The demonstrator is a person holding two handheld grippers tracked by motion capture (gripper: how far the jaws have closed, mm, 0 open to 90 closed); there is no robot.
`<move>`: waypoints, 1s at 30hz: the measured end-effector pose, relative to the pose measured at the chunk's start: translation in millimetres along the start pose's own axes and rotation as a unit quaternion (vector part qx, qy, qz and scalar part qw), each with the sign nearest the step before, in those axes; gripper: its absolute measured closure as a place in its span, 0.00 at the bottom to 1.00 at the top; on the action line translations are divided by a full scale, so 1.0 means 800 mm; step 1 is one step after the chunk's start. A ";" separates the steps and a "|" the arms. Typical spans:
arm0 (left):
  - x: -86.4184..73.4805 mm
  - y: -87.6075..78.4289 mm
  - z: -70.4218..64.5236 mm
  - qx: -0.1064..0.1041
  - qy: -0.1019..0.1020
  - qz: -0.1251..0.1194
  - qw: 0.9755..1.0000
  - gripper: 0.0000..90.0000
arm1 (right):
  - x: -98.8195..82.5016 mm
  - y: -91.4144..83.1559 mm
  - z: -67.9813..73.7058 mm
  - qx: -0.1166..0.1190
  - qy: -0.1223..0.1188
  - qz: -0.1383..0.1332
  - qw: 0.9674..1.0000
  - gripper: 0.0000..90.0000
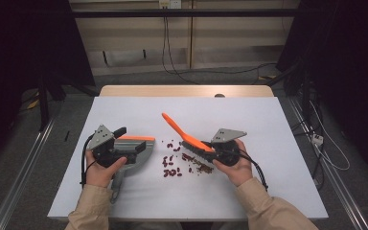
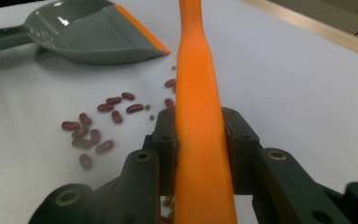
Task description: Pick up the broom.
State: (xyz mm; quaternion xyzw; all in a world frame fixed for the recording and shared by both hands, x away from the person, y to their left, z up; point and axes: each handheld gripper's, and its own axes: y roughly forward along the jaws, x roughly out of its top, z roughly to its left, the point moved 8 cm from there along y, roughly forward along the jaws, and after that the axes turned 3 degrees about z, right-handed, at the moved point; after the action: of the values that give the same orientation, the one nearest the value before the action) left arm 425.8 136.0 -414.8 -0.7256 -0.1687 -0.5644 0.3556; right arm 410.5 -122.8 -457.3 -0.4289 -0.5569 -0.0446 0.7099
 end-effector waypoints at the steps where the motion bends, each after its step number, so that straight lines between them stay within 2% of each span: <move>1: 0.000 0.000 0.000 0.000 -0.001 -0.001 1.000 0.06 | 0.003 -0.001 -0.004 0.001 0.004 -0.006 1.000 0.78; 5: 0.000 -0.002 0.002 0.001 -0.002 0.000 1.000 0.06 | 0.012 0.000 -0.016 -0.006 0.005 -0.017 1.000 0.78; 11: -0.006 0.000 0.005 -0.003 -0.007 0.003 1.000 0.06 | 0.020 0.010 -0.037 -0.009 0.015 -0.018 1.000 0.78; 19: -0.005 -0.002 0.011 0.002 -0.016 0.000 1.000 0.06 | 0.027 0.032 -0.057 0.001 0.023 -0.021 1.000 0.78; 30: -0.006 -0.003 0.013 0.004 -0.017 0.002 1.000 0.06 | 0.028 0.040 -0.066 0.006 0.021 -0.018 1.000 0.78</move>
State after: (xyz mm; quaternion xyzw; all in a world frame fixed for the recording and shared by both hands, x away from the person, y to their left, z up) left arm 429.9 145.9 -419.8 -0.7338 -0.1756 -0.5511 0.3563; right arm 475.7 -128.1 -457.4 -0.4132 -0.5495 -0.0629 0.7234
